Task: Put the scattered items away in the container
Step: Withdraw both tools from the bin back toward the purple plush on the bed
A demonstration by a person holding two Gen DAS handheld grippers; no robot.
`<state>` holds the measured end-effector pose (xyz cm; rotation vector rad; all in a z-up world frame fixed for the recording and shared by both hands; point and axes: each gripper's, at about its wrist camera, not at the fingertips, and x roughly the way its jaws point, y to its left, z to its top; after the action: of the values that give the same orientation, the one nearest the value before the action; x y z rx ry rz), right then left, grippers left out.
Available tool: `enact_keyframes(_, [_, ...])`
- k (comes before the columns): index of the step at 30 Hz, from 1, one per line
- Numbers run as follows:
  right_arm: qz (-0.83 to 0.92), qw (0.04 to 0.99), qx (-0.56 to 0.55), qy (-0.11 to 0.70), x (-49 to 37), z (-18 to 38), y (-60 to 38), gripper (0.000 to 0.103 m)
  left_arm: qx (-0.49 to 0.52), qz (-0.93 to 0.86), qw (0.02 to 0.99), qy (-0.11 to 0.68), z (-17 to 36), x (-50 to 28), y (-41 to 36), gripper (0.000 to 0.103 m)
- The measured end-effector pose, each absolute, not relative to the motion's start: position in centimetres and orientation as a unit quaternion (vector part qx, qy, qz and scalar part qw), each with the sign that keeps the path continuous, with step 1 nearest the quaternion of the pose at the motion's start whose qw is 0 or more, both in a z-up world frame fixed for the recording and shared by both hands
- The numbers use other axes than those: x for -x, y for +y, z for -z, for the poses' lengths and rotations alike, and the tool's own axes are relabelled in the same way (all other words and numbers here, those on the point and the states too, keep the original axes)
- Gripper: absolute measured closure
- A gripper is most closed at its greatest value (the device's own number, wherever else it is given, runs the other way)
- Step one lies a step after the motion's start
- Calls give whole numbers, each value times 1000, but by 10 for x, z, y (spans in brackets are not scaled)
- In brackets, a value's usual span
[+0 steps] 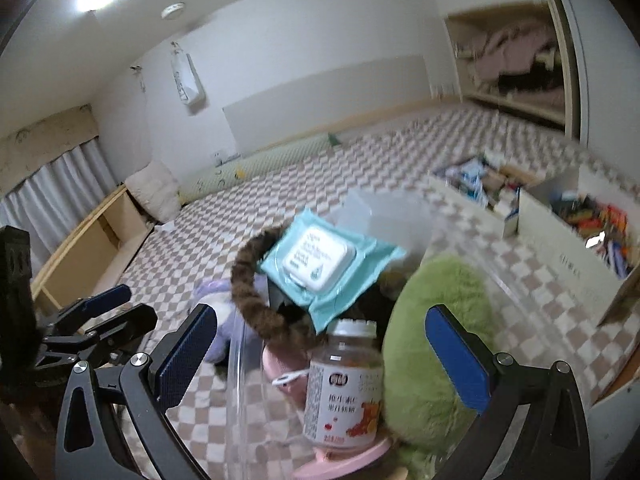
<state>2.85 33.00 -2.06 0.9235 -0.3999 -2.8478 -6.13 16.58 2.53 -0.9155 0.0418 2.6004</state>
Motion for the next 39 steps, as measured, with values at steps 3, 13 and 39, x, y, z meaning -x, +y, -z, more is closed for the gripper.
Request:
enact_keyframes(3, [949, 58, -291, -103, -29, 17, 320, 0, 322, -930, 179, 18, -25, 59, 156, 0])
enact_keyframes(13, [958, 66, -269, -68, -35, 9, 285, 0, 315, -939, 137, 2, -31, 50, 111, 0])
enact_keyframes(39, [951, 141, -266, -71, -22, 6, 185, 0, 297, -954, 26, -25, -29, 29, -23, 0])
